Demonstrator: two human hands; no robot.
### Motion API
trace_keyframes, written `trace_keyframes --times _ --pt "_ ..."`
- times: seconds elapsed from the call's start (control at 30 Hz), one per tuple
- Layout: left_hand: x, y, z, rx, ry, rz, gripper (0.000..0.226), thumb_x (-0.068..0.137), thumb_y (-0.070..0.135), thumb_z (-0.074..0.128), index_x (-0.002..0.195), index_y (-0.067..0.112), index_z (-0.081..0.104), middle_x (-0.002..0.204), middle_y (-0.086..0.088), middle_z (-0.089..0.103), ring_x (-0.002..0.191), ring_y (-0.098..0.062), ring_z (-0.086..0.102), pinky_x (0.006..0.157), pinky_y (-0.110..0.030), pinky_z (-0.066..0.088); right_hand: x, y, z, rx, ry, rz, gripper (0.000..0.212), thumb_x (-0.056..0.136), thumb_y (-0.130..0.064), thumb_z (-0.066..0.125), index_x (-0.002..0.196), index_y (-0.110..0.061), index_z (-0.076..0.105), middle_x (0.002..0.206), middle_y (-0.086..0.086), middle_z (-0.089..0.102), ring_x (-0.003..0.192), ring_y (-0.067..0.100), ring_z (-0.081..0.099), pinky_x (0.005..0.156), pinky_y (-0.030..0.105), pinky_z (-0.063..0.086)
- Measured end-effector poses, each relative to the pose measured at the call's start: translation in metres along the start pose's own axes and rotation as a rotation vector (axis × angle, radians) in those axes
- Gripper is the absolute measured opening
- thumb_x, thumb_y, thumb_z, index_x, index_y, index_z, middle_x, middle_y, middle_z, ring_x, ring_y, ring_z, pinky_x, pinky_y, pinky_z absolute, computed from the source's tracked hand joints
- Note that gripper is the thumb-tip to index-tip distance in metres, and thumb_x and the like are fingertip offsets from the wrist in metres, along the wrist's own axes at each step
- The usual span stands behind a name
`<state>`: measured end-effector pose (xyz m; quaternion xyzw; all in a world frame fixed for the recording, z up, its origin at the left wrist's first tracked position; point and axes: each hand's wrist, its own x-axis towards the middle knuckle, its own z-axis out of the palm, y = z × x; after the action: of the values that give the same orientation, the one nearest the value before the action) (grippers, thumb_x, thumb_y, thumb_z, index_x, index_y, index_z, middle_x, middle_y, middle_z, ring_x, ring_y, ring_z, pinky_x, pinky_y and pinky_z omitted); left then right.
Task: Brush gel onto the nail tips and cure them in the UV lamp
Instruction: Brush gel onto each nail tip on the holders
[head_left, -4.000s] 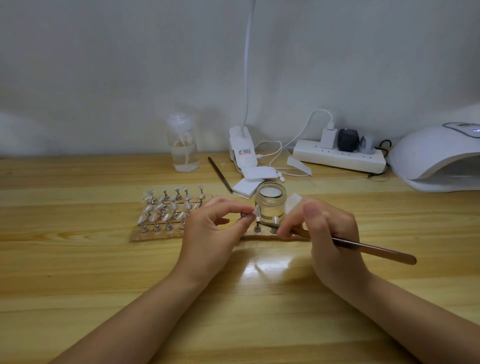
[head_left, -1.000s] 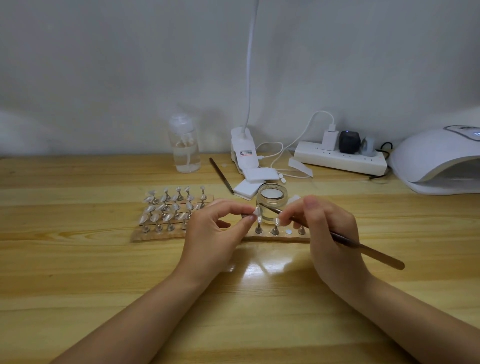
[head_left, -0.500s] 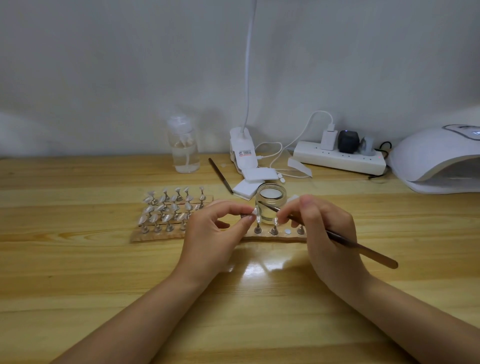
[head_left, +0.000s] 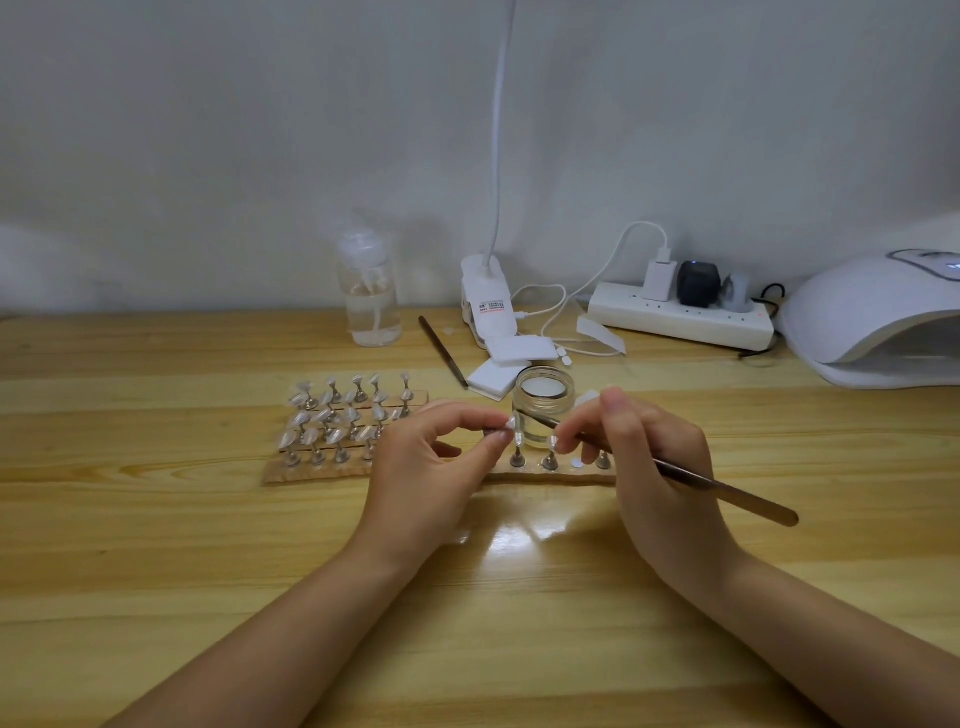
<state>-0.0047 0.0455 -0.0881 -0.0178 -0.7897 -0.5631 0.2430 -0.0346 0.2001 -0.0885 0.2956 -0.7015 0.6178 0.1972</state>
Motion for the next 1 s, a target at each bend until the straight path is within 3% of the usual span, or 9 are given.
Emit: trace_keyframes --times 0.33,0.53,0.7,0.8,0.9,1.0 --pt "0.0000 0.0019 0.0000 -0.005 0.005 -0.011 0.025 0.074 0.011 0.072 0.073 0.035 0.068 0.079 0.017 0.070 0.077 -0.012 0.066 0.074 -0.043 0.054 -0.0020 -0.0013 0.0012 0.078 -0.023 -0.067 0.040 0.089 -0.027 0.035 0.061 -0.018 0.062 0.056 -0.005 0.060 0.054 -0.001 0.056 0.056 0.010 0.041" --pt "-0.0008 0.0025 -0.0003 -0.025 0.009 0.004 0.023 0.073 0.010 0.073 0.075 0.033 0.070 0.078 0.015 0.071 0.072 -0.005 0.066 0.068 -0.026 0.054 0.0017 -0.0006 -0.0021 -0.028 0.026 -0.086 0.038 0.089 -0.025 0.034 0.066 -0.013 0.062 0.066 -0.004 0.061 0.063 0.000 0.056 0.062 0.011 0.041" --pt "0.0003 0.0016 0.0005 -0.026 0.033 0.046 0.024 0.075 0.005 0.070 0.078 0.028 0.069 0.077 0.021 0.067 0.072 0.007 0.063 0.066 -0.005 0.044 0.0015 -0.0007 -0.0013 -0.110 -0.012 -0.134 0.036 0.090 -0.024 0.034 0.069 -0.014 0.061 0.070 -0.007 0.061 0.071 0.002 0.058 0.065 0.012 0.042" --pt "0.0008 0.0001 0.0007 0.019 0.020 0.099 0.025 0.077 0.005 0.069 0.079 0.029 0.069 0.085 0.018 0.067 0.083 0.006 0.062 0.076 -0.013 0.048 0.0026 -0.0004 -0.0010 -0.132 -0.026 -0.150 0.036 0.090 -0.023 0.035 0.069 -0.013 0.062 0.069 -0.005 0.061 0.070 0.005 0.057 0.065 0.016 0.044" --pt "0.0002 -0.0016 0.0005 0.039 -0.006 0.117 0.025 0.078 0.007 0.068 0.079 0.031 0.068 0.085 0.013 0.067 0.081 -0.001 0.062 0.075 -0.024 0.051 0.0031 -0.0003 -0.0001 -0.142 -0.031 -0.161 0.036 0.089 -0.023 0.036 0.069 -0.011 0.063 0.068 -0.002 0.061 0.069 0.007 0.057 0.065 0.019 0.045" --pt "0.0002 -0.0014 0.0002 0.066 -0.016 0.131 0.028 0.078 0.006 0.068 0.077 0.034 0.067 0.082 0.013 0.066 0.079 0.002 0.060 0.073 -0.013 0.045 0.0027 -0.0007 0.0011 -0.158 -0.044 -0.159 0.033 0.089 -0.024 0.036 0.070 -0.016 0.062 0.070 -0.006 0.062 0.071 0.005 0.058 0.068 0.024 0.046"
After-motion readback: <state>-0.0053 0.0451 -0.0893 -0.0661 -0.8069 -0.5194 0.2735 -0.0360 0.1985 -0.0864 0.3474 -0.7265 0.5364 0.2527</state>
